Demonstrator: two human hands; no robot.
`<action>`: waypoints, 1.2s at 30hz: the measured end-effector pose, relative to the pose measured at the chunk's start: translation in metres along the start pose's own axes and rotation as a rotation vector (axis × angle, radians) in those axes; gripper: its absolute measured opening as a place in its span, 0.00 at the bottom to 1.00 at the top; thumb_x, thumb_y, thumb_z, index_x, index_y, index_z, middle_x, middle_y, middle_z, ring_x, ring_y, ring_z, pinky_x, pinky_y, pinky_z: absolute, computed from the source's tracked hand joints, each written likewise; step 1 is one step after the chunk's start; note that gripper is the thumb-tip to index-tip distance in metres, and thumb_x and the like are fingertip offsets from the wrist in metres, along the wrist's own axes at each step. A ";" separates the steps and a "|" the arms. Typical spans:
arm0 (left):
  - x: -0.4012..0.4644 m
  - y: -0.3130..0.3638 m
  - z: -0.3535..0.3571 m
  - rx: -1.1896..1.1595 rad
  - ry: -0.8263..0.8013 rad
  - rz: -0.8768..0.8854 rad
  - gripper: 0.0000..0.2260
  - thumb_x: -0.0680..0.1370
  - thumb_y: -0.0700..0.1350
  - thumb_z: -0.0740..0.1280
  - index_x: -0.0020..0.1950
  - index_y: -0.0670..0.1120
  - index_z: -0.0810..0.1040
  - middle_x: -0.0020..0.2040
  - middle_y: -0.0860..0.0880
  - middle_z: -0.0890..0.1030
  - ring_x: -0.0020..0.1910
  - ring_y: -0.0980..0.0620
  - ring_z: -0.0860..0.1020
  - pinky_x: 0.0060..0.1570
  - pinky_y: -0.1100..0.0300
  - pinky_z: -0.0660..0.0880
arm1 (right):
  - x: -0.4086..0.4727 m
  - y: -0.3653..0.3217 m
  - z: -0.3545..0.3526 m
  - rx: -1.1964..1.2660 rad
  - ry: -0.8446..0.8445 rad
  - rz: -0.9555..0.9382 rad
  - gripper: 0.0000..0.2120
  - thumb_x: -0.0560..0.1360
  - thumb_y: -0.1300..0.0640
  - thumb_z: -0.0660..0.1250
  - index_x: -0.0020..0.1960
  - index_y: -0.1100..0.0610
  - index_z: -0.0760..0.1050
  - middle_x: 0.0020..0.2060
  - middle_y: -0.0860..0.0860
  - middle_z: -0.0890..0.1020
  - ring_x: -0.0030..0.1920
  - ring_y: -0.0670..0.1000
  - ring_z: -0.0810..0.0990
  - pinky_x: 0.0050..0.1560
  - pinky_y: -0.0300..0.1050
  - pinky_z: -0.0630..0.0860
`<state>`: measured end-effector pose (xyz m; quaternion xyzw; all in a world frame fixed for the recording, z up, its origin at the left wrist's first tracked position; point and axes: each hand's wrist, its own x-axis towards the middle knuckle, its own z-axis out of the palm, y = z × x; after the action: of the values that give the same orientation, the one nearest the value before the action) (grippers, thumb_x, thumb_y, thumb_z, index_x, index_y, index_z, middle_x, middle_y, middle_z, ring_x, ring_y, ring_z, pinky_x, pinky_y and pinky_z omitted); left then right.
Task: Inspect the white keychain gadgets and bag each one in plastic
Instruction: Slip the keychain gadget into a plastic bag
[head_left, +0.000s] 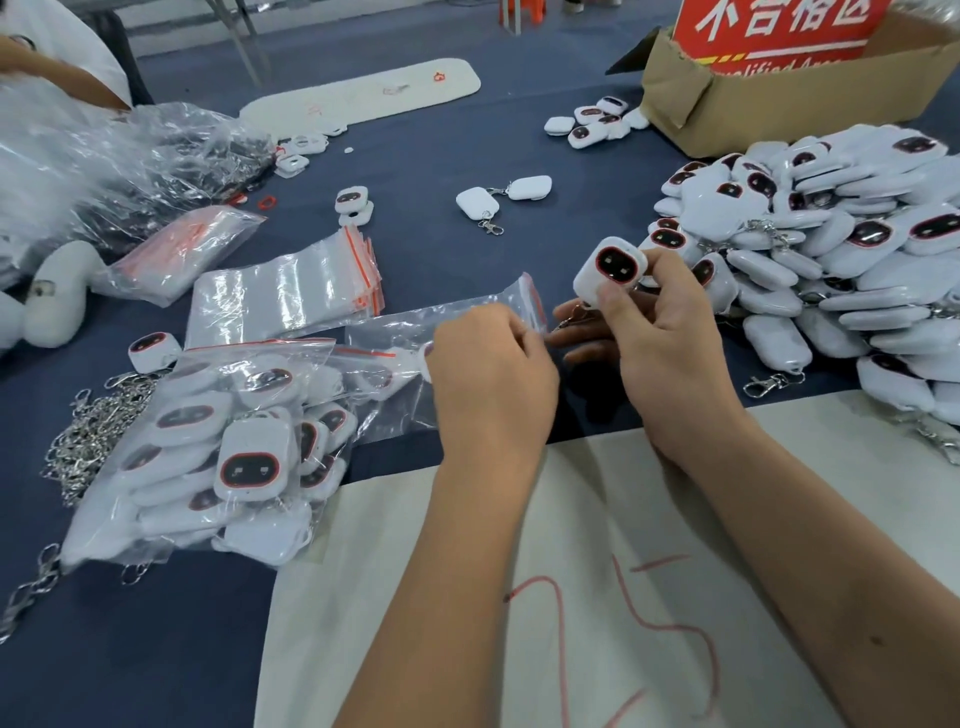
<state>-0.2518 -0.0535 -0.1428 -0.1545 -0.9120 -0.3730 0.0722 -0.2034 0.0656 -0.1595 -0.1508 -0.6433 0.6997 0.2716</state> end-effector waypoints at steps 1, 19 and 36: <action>-0.002 0.001 0.002 -0.004 -0.012 0.030 0.08 0.76 0.41 0.66 0.37 0.43 0.80 0.36 0.47 0.82 0.40 0.43 0.78 0.45 0.47 0.74 | 0.001 0.001 0.000 -0.005 0.015 0.008 0.02 0.85 0.61 0.61 0.54 0.58 0.70 0.42 0.60 0.86 0.39 0.60 0.88 0.35 0.44 0.82; -0.013 0.015 0.013 -0.240 0.058 -0.016 0.04 0.71 0.36 0.71 0.35 0.39 0.80 0.30 0.44 0.79 0.35 0.41 0.76 0.40 0.48 0.73 | 0.007 0.002 -0.003 0.185 0.092 0.084 0.03 0.84 0.64 0.64 0.53 0.64 0.74 0.37 0.52 0.85 0.39 0.56 0.87 0.41 0.43 0.83; -0.019 0.019 0.014 -0.243 0.401 0.233 0.07 0.73 0.32 0.70 0.37 0.40 0.76 0.35 0.46 0.76 0.32 0.47 0.73 0.34 0.51 0.70 | -0.006 -0.008 -0.004 -0.507 -0.263 -0.191 0.11 0.75 0.64 0.72 0.45 0.48 0.86 0.39 0.49 0.85 0.40 0.48 0.82 0.44 0.49 0.80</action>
<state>-0.2282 -0.0356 -0.1449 -0.1892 -0.8041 -0.4920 0.2751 -0.1945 0.0656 -0.1525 -0.0608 -0.8383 0.5018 0.2042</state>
